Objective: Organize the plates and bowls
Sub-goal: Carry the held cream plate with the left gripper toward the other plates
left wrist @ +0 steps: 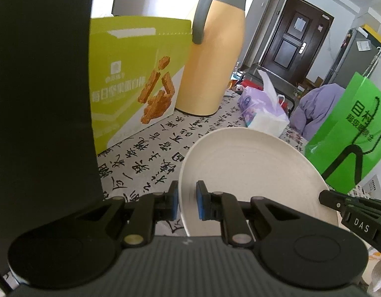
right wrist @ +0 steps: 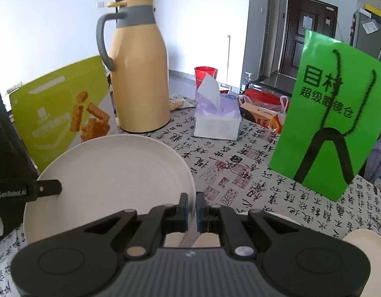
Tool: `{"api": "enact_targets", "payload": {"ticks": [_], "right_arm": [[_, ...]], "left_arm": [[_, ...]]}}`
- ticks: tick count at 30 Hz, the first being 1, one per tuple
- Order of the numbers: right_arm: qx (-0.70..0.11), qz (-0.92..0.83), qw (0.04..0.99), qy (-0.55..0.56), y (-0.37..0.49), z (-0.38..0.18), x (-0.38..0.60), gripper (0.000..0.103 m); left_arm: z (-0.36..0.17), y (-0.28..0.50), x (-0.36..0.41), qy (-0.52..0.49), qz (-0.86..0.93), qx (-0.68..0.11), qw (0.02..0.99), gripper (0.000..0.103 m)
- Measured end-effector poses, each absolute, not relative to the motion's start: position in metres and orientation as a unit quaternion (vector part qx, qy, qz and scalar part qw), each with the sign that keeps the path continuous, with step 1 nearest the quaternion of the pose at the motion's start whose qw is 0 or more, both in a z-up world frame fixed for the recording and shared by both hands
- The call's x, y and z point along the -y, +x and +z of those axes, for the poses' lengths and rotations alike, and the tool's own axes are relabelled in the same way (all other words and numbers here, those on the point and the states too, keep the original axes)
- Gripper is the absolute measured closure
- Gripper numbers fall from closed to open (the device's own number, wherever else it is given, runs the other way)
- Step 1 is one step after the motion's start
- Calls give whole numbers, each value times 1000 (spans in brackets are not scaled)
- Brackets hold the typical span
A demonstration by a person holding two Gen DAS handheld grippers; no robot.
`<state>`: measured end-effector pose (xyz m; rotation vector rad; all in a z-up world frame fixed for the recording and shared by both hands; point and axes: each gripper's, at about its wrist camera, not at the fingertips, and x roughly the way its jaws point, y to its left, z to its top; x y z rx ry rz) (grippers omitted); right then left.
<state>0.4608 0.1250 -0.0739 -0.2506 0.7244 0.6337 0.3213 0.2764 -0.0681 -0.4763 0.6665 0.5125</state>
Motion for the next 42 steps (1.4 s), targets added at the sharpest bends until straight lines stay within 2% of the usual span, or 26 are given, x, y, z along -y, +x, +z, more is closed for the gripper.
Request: {"api": "enact_targets", "payload": {"ticks": [19,42], "right_arm": [[-316,298,893,-117,413,-39,-93,97],[-279,300,910,-56,351,3,-28,97]], "left_arm": [[-32,281,-248,-222,238,-292,899,88],[2,226,-204,-213,211,-252,920,89]]}}
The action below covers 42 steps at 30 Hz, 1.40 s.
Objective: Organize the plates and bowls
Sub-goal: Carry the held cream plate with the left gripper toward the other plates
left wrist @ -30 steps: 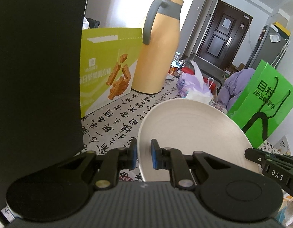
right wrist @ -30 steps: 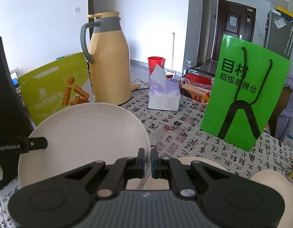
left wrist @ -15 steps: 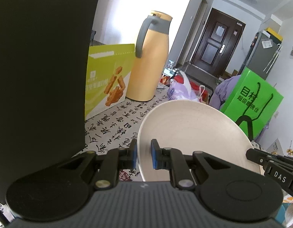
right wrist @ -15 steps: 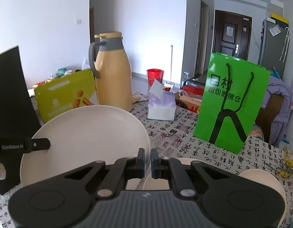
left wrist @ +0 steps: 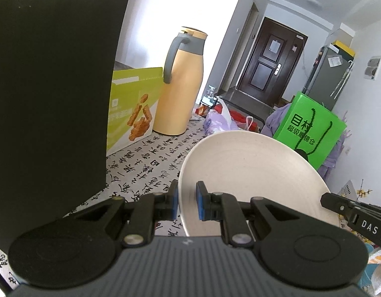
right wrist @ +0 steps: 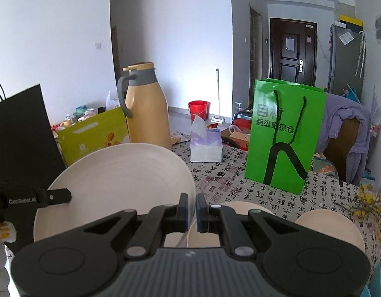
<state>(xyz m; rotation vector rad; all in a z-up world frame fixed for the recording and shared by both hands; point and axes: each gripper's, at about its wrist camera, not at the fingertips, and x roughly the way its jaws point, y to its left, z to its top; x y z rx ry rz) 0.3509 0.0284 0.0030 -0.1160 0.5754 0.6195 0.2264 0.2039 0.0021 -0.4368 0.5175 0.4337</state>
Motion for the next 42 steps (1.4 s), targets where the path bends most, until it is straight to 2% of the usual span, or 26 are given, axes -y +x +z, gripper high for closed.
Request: {"api": "enact_targets", "payload": {"ticks": [42], "right_arm": [[-219,255,942,2,254,35,91,97]], "left_arm": [[35,163,-103,-197,159,-219,942,89]]}}
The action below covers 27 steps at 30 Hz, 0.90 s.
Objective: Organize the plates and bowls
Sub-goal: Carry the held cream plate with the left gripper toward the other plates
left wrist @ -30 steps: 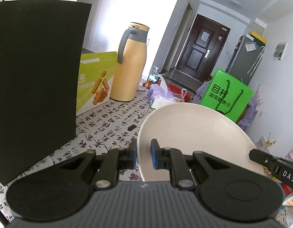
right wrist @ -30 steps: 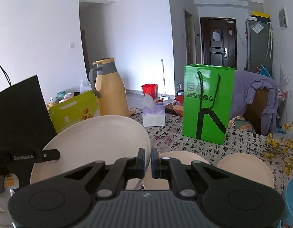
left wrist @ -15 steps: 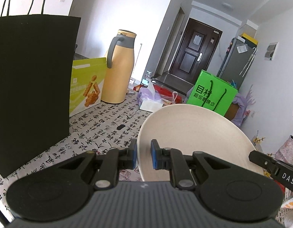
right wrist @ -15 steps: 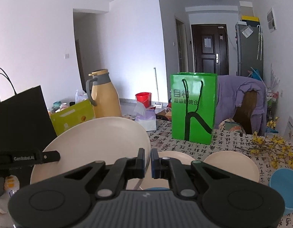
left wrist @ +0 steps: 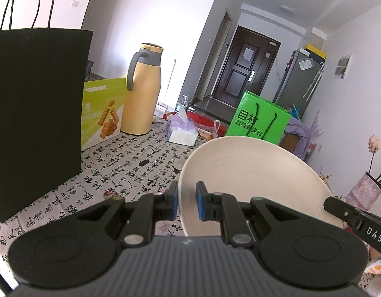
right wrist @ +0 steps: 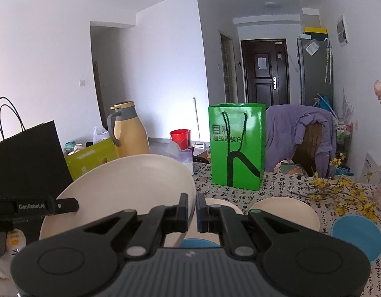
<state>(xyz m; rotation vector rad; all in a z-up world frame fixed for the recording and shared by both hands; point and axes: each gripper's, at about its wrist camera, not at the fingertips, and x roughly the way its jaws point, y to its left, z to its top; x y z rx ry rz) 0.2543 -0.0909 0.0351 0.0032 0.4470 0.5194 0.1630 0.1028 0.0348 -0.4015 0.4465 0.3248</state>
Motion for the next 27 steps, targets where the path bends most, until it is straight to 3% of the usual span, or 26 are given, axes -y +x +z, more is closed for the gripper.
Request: {"api": "enact_targets", "payload": {"ticks": [27], "right_arm": [[-177,220,959,27,221,39,149,97]], "left_arm": [[42,153,-54,-177,115,-200,957,89]]}}
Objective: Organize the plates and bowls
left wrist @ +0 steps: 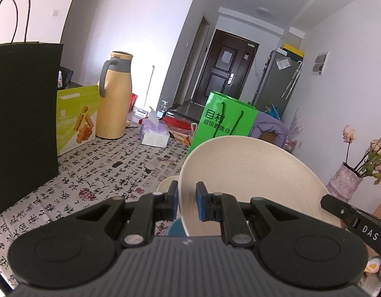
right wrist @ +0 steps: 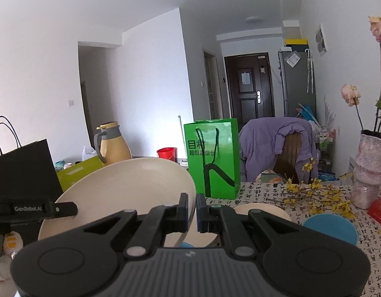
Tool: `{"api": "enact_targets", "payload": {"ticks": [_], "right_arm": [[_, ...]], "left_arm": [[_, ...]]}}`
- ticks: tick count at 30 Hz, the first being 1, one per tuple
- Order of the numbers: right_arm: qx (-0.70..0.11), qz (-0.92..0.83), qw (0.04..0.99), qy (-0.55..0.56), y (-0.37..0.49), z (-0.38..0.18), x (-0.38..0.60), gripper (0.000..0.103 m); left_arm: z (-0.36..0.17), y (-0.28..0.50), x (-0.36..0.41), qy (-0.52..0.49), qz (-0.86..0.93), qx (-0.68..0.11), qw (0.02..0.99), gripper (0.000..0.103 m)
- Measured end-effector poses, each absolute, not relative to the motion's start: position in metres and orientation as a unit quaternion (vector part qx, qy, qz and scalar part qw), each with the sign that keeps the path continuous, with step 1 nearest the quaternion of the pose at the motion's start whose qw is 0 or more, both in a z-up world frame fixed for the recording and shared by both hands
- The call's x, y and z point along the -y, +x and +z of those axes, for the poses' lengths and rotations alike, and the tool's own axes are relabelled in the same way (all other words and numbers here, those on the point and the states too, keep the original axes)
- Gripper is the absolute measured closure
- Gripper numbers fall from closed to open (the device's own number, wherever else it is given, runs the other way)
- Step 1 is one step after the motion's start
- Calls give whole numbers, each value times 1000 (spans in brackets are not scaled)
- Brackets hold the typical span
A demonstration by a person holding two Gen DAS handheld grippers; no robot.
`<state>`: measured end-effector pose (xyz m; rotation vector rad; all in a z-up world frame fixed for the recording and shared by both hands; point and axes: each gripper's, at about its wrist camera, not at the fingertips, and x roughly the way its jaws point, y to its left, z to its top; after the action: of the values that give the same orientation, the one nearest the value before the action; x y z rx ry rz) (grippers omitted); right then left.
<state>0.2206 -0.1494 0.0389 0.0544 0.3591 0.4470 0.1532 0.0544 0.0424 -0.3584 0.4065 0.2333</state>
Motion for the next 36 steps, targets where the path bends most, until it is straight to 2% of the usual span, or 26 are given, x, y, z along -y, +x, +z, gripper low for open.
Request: {"api": "enact_targets", "payload": {"ticks": [36], "right_arm": [[-165,178,969,53,180,21,194,96]], "left_arm": [[20,143,-17,-169,68,-207,961,89]]}}
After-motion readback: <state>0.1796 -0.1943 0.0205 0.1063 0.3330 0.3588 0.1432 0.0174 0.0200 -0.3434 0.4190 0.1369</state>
